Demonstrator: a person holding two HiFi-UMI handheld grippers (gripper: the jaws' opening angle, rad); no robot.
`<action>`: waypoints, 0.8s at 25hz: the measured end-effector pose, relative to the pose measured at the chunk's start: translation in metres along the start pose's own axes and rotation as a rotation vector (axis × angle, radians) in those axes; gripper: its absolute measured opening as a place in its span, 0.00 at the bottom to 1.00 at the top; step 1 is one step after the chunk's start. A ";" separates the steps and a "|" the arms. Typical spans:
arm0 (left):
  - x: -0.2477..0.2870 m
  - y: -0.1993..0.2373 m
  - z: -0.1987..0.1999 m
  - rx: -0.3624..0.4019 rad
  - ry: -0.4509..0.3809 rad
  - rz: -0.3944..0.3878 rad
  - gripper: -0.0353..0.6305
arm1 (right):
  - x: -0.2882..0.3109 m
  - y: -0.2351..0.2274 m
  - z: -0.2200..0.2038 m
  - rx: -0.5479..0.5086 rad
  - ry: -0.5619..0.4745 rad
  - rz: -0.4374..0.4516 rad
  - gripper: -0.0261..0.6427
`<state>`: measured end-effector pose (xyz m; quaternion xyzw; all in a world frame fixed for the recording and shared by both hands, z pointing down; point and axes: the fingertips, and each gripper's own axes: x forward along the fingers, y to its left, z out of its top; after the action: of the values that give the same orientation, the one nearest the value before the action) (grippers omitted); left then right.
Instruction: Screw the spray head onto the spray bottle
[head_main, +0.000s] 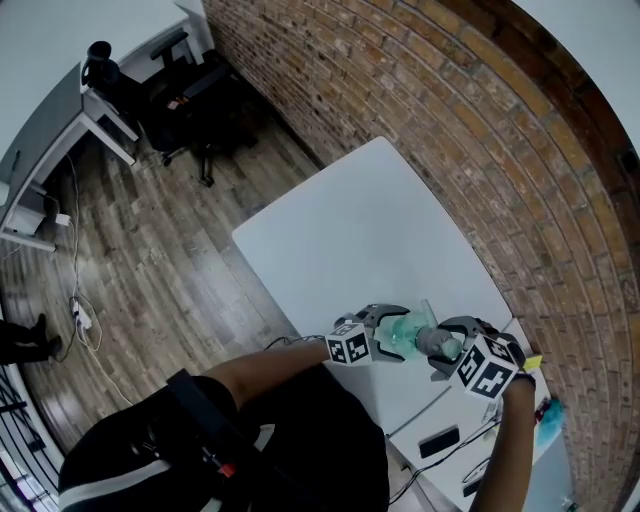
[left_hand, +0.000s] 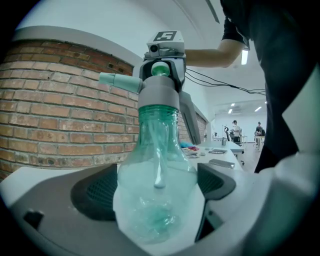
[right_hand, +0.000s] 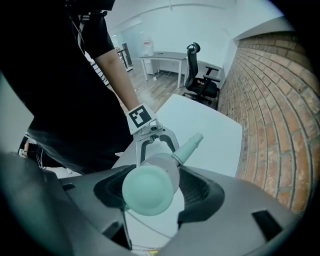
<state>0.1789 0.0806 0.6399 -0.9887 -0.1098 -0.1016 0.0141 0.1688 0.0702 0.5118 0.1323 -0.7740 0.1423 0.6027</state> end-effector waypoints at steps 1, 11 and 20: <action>0.000 0.000 0.000 -0.001 0.001 0.000 0.80 | 0.000 0.000 0.000 0.002 -0.001 -0.002 0.44; -0.001 0.001 -0.002 -0.018 0.022 0.000 0.80 | -0.019 -0.010 0.013 0.226 -0.169 -0.123 0.44; 0.001 0.000 -0.003 -0.012 0.053 0.009 0.80 | -0.035 -0.014 -0.003 0.723 -0.297 -0.323 0.44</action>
<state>0.1791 0.0808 0.6431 -0.9862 -0.1041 -0.1284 0.0114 0.1851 0.0593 0.4798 0.4738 -0.7220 0.2878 0.4140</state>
